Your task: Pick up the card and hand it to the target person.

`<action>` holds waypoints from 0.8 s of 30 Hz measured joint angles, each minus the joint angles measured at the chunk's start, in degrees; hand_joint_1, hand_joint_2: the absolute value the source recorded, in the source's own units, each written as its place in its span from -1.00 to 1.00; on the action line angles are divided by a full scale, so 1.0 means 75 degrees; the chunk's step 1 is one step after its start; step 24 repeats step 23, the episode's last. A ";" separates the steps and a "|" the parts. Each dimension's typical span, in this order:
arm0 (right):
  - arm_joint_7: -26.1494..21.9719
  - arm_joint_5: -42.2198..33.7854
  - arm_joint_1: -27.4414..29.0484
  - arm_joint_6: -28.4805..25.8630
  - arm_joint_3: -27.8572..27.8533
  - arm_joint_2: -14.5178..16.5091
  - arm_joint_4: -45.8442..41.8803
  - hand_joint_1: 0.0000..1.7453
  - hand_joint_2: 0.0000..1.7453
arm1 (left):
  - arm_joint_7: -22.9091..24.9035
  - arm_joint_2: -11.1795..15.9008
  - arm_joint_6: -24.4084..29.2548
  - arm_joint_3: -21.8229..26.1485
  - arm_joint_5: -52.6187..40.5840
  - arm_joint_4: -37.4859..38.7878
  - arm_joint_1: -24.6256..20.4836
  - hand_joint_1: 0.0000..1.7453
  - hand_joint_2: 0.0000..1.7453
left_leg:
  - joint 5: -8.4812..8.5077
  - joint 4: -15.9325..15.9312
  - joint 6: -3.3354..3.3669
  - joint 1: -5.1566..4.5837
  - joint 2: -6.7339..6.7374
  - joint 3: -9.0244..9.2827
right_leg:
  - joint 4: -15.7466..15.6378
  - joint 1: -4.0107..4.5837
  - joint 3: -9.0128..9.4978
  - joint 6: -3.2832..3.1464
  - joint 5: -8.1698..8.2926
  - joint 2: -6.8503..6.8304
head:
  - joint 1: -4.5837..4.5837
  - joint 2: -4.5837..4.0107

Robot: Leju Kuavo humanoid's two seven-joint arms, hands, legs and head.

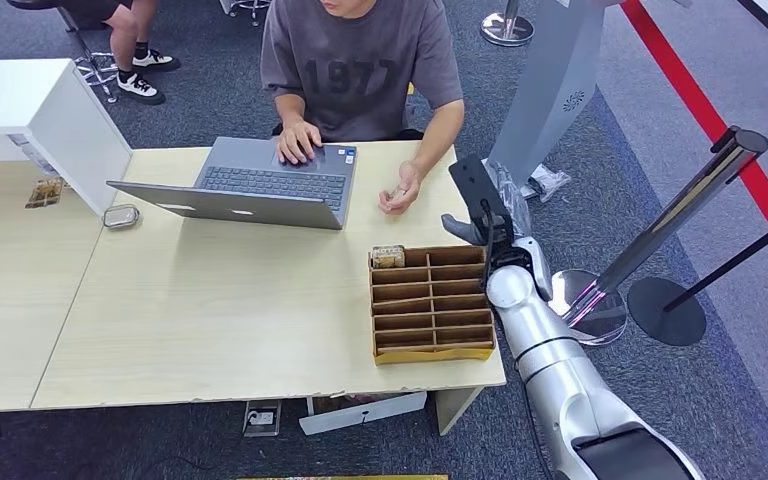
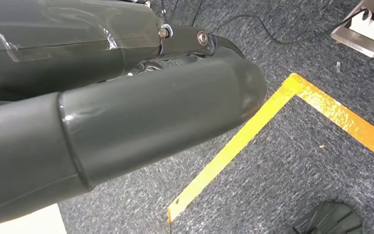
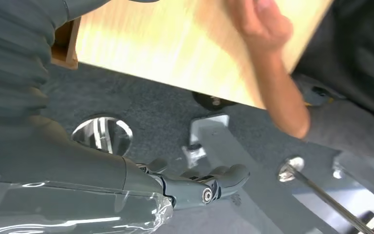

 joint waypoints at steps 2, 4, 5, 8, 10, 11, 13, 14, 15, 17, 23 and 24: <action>-0.0261 -0.0137 0.0293 -0.0084 -0.0042 0.0034 -0.0572 -1.00 1.00 | 0.0001 -0.0023 0.0014 0.0028 0.0000 0.0011 0.0017 -1.00 -1.00 | 0.0000 0.0000 0.0000 0.0000 0.0000 0.0000 | 0.0000 0.0000 -0.0001 0.0000 0.0000 -0.0001 | -0.0001 0.0000; -0.0513 -0.0282 0.0583 -0.0053 -0.0072 0.0050 -0.1180 -1.00 1.00 | 0.0001 -0.0044 0.0019 0.0052 0.0000 0.0015 0.0028 -1.00 -1.00 | -0.0001 0.0000 0.0000 0.0000 0.0000 0.0000 | -0.0001 0.0000 -0.0002 0.0000 0.0000 0.0000 | -0.0001 0.0000; -0.0626 -0.0373 0.0735 -0.0016 -0.0084 0.0052 -0.1498 -1.00 1.00 | 0.0000 -0.0052 0.0020 0.0068 0.0000 0.0015 0.0031 -1.00 -1.00 | -0.0001 0.0000 0.0000 0.0000 0.0000 0.0000 | -0.0001 0.0000 -0.0003 0.0000 0.0000 0.0000 | 0.0000 0.0000; -0.0935 -0.0734 0.1209 0.0089 -0.0111 0.0051 -0.2462 -1.00 1.00 | -0.0001 -0.0068 0.0025 0.0101 0.0000 0.0023 0.0038 -1.00 -1.00 | -0.0001 0.0000 0.0000 0.0000 0.0000 0.0000 | -0.0001 0.0000 -0.0003 0.0000 0.0000 -0.0001 | 0.0001 0.0000; -0.1150 -0.0993 0.1507 0.0115 -0.0154 0.0051 -0.3070 -1.00 1.00 | -0.0003 -0.0071 0.0026 0.0109 0.0000 0.0031 0.0043 -1.00 -1.00 | -0.0001 0.0000 0.0000 0.0000 0.0000 0.0001 | -0.0002 0.0000 -0.0003 0.0000 0.0000 -0.0001 | -0.0001 0.0000; -0.1255 -0.1110 0.1657 0.0125 -0.0176 0.0051 -0.3345 -1.00 1.00 | -0.0006 -0.0073 0.0026 0.0119 0.0000 0.0035 0.0045 -1.00 -1.00 | -0.0001 0.0000 0.0000 0.0000 0.0000 0.0001 | -0.0002 0.0000 -0.0002 0.0000 0.0000 -0.0001 | 0.0000 0.0000; -0.1424 -0.1302 0.1959 0.0155 -0.0202 0.0052 -0.3865 -1.00 1.00 | -0.0016 -0.0077 0.0031 0.0143 0.0001 0.0043 0.0049 -1.00 -1.00 | -0.0001 0.0000 0.0000 0.0000 0.0001 0.0001 | -0.0002 0.0000 -0.0002 0.0000 0.0000 0.0000 | -0.0001 0.0000; -0.1472 -0.1404 0.2105 0.0184 -0.0205 0.0052 -0.4105 -1.00 1.00 | -0.0021 -0.0080 0.0037 0.0153 0.0003 0.0047 0.0050 -1.00 -1.00 | -0.0001 0.0000 0.0000 0.0000 0.0001 0.0001 | -0.0002 0.0000 -0.0002 0.0000 0.0000 0.0000 | -0.0001 0.0000; -0.1491 -0.1525 0.2242 0.0215 -0.0204 0.0051 -0.4324 -1.00 1.00 | -0.0025 -0.0084 0.0042 0.0159 0.0007 0.0051 0.0050 -1.00 -1.00 | -0.0001 0.0000 0.0000 0.0000 0.0001 0.0002 | -0.0002 0.0000 -0.0002 0.0000 0.0000 0.0000 | -0.0001 0.0000; -0.1469 -0.1796 0.2483 0.0281 -0.0202 0.0044 -0.4677 -1.00 1.00 | -0.0027 -0.0091 0.0052 0.0168 0.0023 0.0056 0.0050 -1.00 -1.00 | -0.0001 0.0000 0.0000 0.0000 0.0001 0.0002 | -0.0002 0.0000 -0.0002 0.0000 0.0000 0.0000 | -0.0001 0.0000; -0.1376 -0.2309 0.3073 0.0507 -0.0161 0.0006 -0.5127 -1.00 1.00 | -0.0028 -0.0102 0.0089 0.0249 0.0088 0.0058 0.0048 -1.00 -1.00 | -0.0001 -0.0001 0.0000 0.0000 0.0001 0.0001 | -0.0002 0.0000 -0.0001 0.0000 0.0000 0.0000 | -0.0001 0.0000; -0.1376 -0.2309 0.3073 0.0507 -0.0161 0.0006 -0.5127 -1.00 1.00 | -0.0028 -0.0102 0.0089 0.0249 0.0088 0.0058 0.0048 -1.00 -1.00 | -0.0001 -0.0001 0.0000 0.0000 0.0001 0.0001 | -0.0002 0.0000 -0.0001 0.0000 0.0000 0.0000 | -0.0001 0.0000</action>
